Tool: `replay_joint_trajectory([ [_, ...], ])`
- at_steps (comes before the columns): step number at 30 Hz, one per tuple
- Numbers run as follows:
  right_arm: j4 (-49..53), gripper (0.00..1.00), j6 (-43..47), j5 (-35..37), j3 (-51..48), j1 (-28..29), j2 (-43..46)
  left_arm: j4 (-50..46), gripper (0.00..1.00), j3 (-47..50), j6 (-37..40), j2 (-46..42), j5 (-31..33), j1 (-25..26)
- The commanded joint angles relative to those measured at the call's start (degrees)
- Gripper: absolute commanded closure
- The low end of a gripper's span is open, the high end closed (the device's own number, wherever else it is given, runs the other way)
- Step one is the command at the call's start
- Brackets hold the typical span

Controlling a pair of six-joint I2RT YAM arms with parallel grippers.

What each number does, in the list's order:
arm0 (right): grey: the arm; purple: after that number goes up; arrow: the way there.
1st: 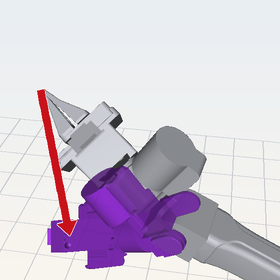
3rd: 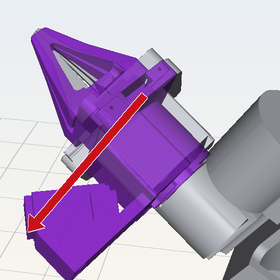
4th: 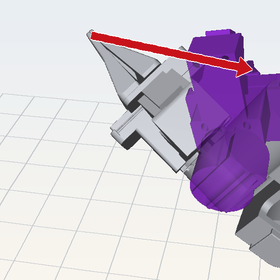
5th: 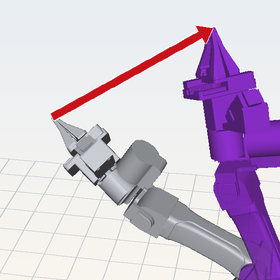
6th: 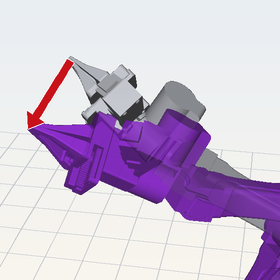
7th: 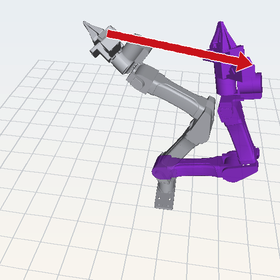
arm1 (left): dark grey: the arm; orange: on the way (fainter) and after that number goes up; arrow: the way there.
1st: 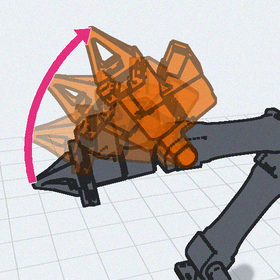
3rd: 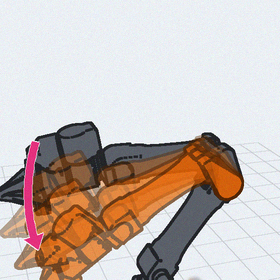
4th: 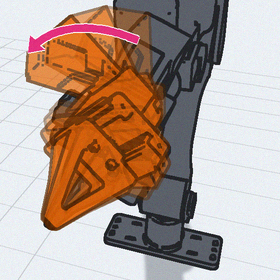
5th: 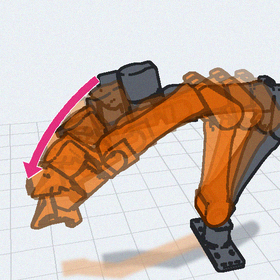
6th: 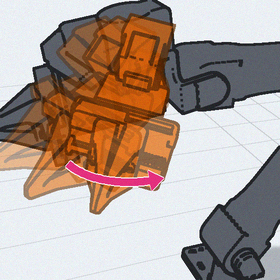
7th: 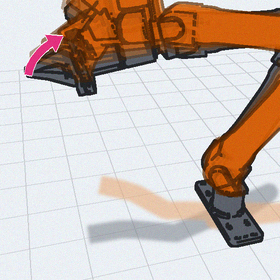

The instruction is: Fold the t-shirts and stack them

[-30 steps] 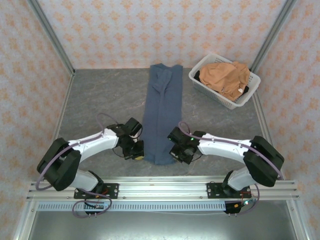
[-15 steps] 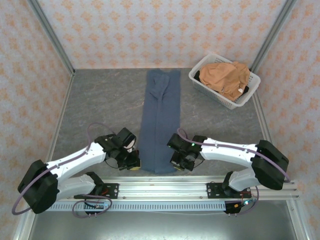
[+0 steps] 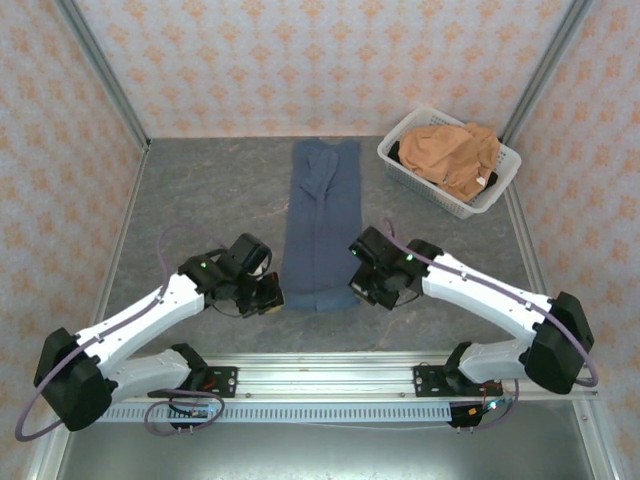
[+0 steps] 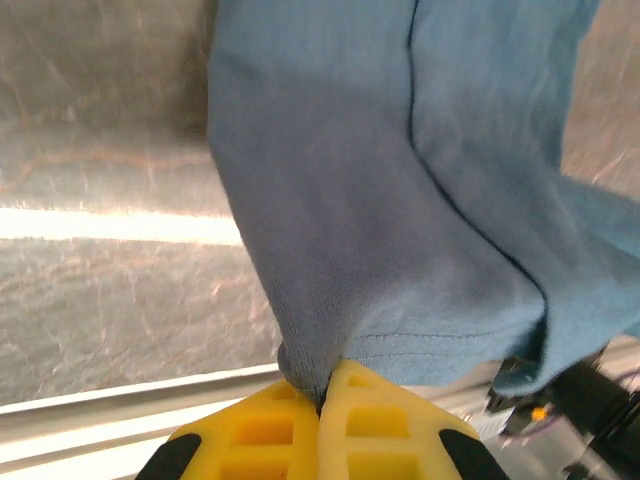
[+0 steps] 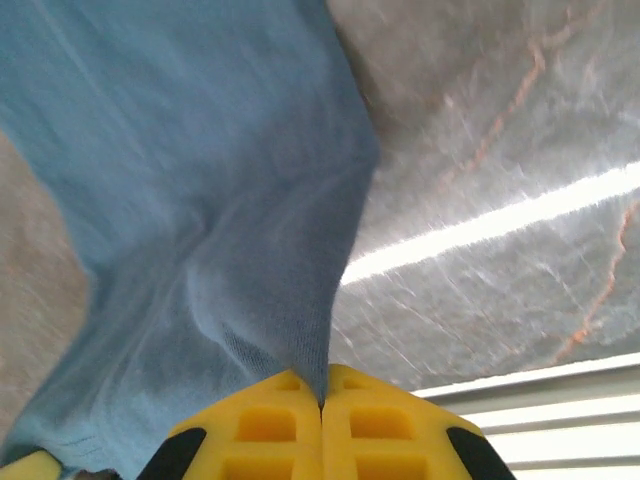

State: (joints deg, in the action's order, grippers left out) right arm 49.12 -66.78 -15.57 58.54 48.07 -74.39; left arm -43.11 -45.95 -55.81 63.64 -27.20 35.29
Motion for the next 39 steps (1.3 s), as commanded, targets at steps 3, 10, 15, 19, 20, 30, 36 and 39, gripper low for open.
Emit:
replay_joint_trajectory([
  [3,2.8,1.00,8.5,4.0,9.3,-5.4,-6.8,0.9,1.00,-8.1,-0.2,5.8,6.2,-4.8],
  [10,4.0,1.00,17.3,3.5,22.8,-12.7,-18.1,1.6,1.00,-21.5,5.2,18.3,6.4,-10.3],
  [15,4.0,1.00,20.5,2.0,28.8,-16.5,-25.8,3.4,1.00,-30.1,8.2,28.3,5.1,-13.7],
  [19,1.9,1.00,20.5,0.3,30.7,-18.2,-30.6,3.1,1.00,-37.5,11.2,36.4,4.7,-14.7],
  [20,1.5,1.00,20.5,0.1,31.1,-18.5,-31.7,2.3,1.00,-39.4,12.0,38.6,4.9,-15.0],
  [30,0.0,1.00,21.3,-0.3,37.7,-21.4,-40.8,1.1,1.00,-48.6,14.0,50.2,4.9,-16.9],
  [36,0.7,1.00,21.9,-0.7,41.3,-22.5,-45.6,-0.5,1.00,-52.5,14.3,54.8,5.5,-17.4],
  [39,-0.2,0.95,22.6,-0.7,42.9,-23.4,-47.9,-1.3,0.99,-54.4,14.6,57.4,5.9,-17.9],
])
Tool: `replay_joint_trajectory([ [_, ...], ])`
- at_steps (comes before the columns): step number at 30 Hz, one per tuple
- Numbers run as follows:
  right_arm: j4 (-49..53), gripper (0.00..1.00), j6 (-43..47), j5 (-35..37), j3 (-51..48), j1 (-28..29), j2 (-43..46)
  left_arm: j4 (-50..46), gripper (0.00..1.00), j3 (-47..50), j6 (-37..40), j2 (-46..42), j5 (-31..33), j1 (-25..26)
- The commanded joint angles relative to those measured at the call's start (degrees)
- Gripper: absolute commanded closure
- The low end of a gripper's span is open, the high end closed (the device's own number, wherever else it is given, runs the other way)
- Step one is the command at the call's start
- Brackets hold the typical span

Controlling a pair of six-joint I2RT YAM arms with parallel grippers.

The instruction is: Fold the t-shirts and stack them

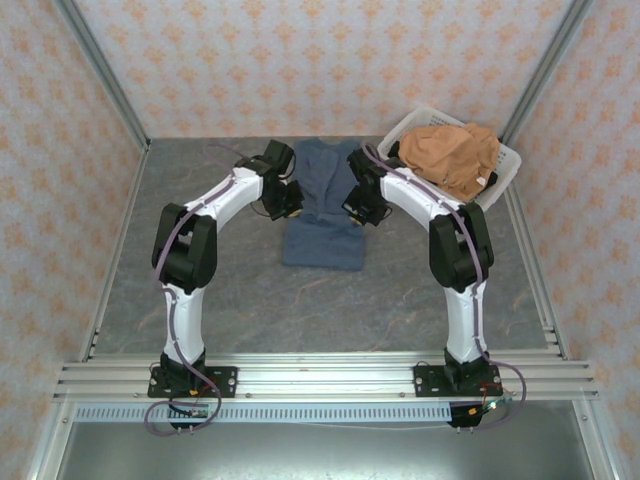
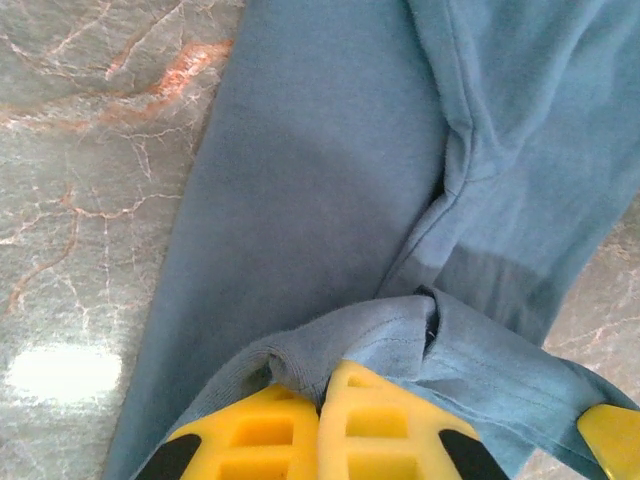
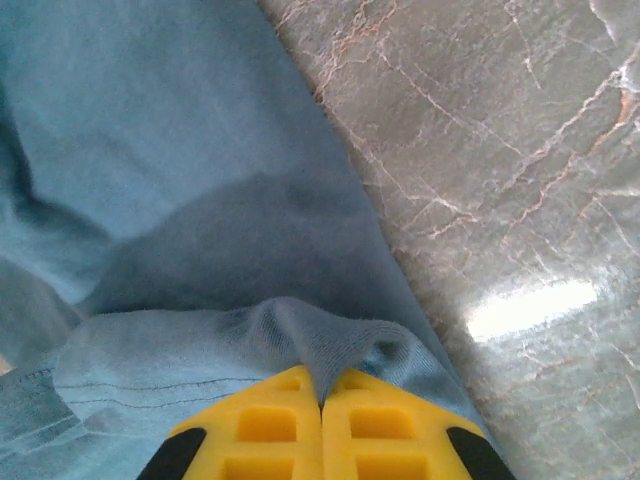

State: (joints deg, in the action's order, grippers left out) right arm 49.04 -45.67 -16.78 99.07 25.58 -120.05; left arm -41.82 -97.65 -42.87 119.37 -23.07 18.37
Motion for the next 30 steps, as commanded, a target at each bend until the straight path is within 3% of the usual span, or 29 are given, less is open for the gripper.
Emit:
replay_joint_trajectory([
  [1,-1.1,0.93,2.0,0.3,3.0,-1.3,-2.8,-2.5,0.94,-3.3,1.6,2.3,1.7,-1.3],
  [8,-2.1,0.65,4.4,-2.7,13.1,-4.5,-8.4,0.3,0.69,-8.0,-1.6,4.7,1.0,-4.5],
  [13,-1.3,0.62,4.4,-3.2,14.7,-4.8,-7.6,2.9,0.63,-5.4,-1.8,0.9,1.0,-4.8],
  [23,-6.6,0.55,4.2,-0.9,-14.3,-1.7,13.9,3.0,0.62,22.9,-5.2,-17.3,-0.4,-2.4],
  [28,-15.2,0.45,-1.6,-6.1,-32.0,0.6,24.1,7.9,0.47,33.2,-7.8,-19.9,-4.4,0.3],
  [30,-18.1,0.43,-3.0,-7.6,-36.4,1.2,26.0,11.1,0.45,35.2,-9.2,-19.5,-5.7,1.0],
])
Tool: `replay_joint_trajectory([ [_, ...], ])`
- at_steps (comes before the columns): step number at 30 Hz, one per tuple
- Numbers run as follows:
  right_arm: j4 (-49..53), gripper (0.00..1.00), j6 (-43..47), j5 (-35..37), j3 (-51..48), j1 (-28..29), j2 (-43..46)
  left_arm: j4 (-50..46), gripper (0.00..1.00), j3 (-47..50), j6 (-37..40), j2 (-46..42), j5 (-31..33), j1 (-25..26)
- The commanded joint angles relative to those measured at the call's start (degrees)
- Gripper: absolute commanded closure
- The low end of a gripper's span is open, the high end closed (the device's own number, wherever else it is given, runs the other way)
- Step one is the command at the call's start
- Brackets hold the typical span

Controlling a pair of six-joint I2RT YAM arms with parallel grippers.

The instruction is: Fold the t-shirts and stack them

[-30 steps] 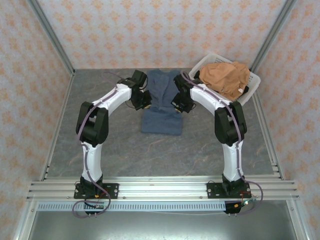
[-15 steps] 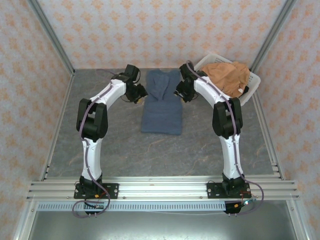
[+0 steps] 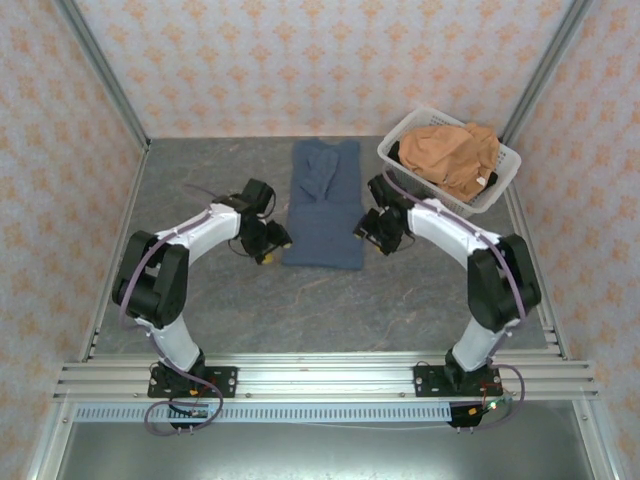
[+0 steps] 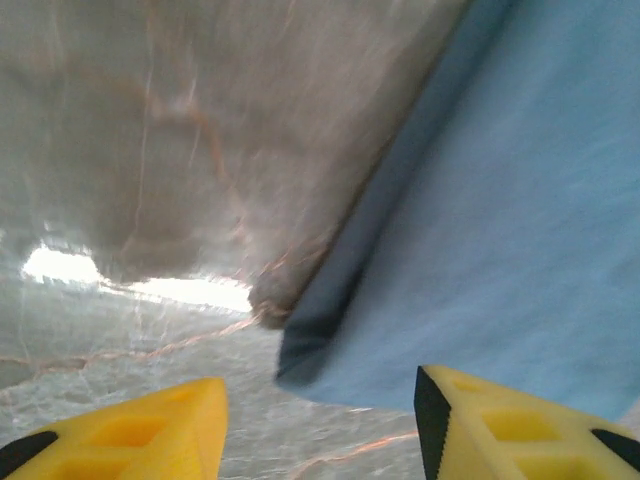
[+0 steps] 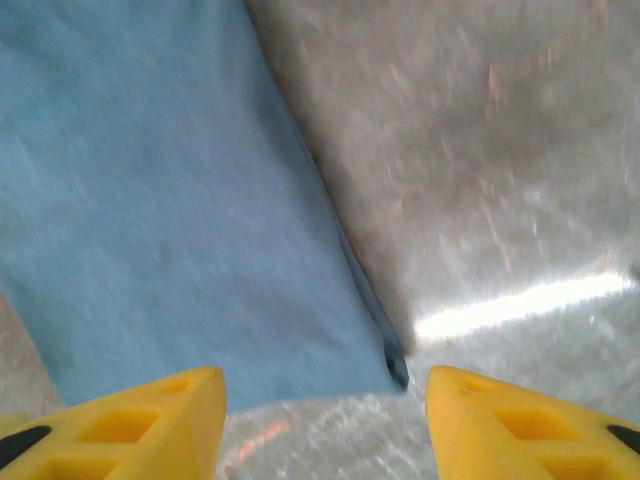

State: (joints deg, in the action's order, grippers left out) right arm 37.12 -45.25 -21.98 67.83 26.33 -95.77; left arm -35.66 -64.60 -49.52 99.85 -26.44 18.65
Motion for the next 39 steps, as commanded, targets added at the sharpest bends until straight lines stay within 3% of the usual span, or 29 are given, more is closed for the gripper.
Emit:
replay_joint_trajectory([
  [1,-7.0,0.43,-3.8,-2.7,-6.5,0.6,2.2,6.0,0.45,2.5,-3.1,0.6,-2.9,0.8],
  [7,-10.0,0.42,-4.7,-5.1,-9.2,0.8,1.0,9.0,0.47,1.0,-4.4,5.2,-2.0,2.1],
  [14,-15.1,0.42,-8.0,-6.8,-9.6,1.1,-3.3,13.9,0.73,0.9,-6.5,8.4,-0.9,2.2],
  [25,-15.6,0.46,-11.8,-7.8,-7.4,2.7,-7.3,15.0,0.98,3.2,-7.1,6.3,-1.7,2.5],
  [32,-15.0,0.48,-12.0,-6.0,-8.6,3.3,-7.9,14.8,1.00,5.8,-7.5,3.1,-2.1,2.7],
  [39,-10.1,0.69,-7.7,-2.8,-2.5,2.6,-12.3,13.2,1.00,5.2,-6.5,2.4,-2.1,2.7],
])
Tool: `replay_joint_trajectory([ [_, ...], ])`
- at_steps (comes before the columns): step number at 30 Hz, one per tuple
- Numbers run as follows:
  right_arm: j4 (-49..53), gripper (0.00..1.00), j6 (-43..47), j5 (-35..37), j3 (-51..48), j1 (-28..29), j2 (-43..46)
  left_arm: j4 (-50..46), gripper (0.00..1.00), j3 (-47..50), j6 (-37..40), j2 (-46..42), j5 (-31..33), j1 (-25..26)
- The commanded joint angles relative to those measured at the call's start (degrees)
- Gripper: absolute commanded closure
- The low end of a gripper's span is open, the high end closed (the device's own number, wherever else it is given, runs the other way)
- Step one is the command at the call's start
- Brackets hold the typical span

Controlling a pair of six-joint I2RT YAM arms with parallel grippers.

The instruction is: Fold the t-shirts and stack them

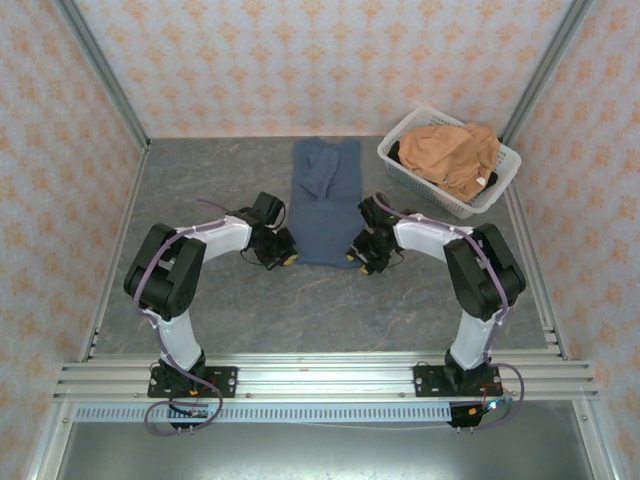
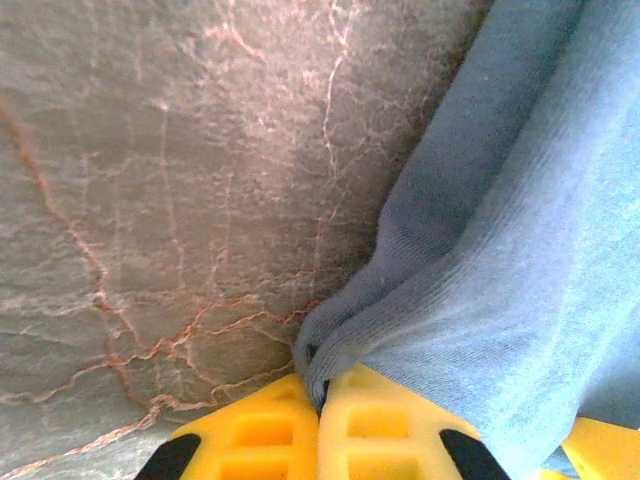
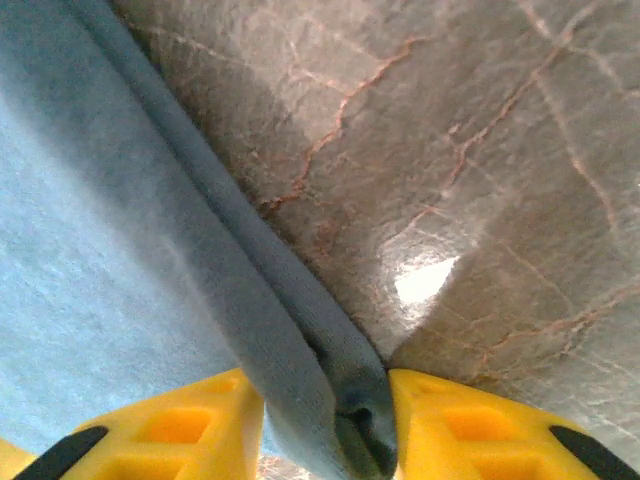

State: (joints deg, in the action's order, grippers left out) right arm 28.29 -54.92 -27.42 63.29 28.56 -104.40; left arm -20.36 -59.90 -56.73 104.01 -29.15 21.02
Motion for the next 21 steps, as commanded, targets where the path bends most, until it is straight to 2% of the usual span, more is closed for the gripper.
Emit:
replay_joint_trajectory([
  [1,-0.8,0.76,2.5,3.0,2.7,0.2,-4.0,-2.3,1.00,0.5,0.9,-2.0,0.6,0.3],
  [2,-0.3,0.85,3.0,3.1,3.5,0.2,-4.3,-2.6,1.00,0.6,1.1,-2.3,0.6,0.4],
  [4,1.1,0.95,3.8,3.4,4.6,0.2,-4.1,-3.4,1.00,0.6,1.5,-2.8,0.5,0.4],
  [6,2.3,1.00,4.5,4.2,4.6,0.7,-2.6,-4.9,1.00,0.6,2.5,-3.8,0.4,0.7],
  [10,6.0,1.00,6.4,4.6,2.3,2.3,1.4,-9.2,1.00,1.8,5.5,-7.1,0.1,2.3],
  [15,9.4,1.00,7.0,1.5,-4.6,5.6,9.1,-15.4,1.00,5.8,8.8,-13.8,-0.4,7.6],
  [21,18.5,1.00,7.1,-1.1,-8.8,10.9,20.9,-21.3,1.00,13.3,7.2,-30.0,-1.0,14.0],
])
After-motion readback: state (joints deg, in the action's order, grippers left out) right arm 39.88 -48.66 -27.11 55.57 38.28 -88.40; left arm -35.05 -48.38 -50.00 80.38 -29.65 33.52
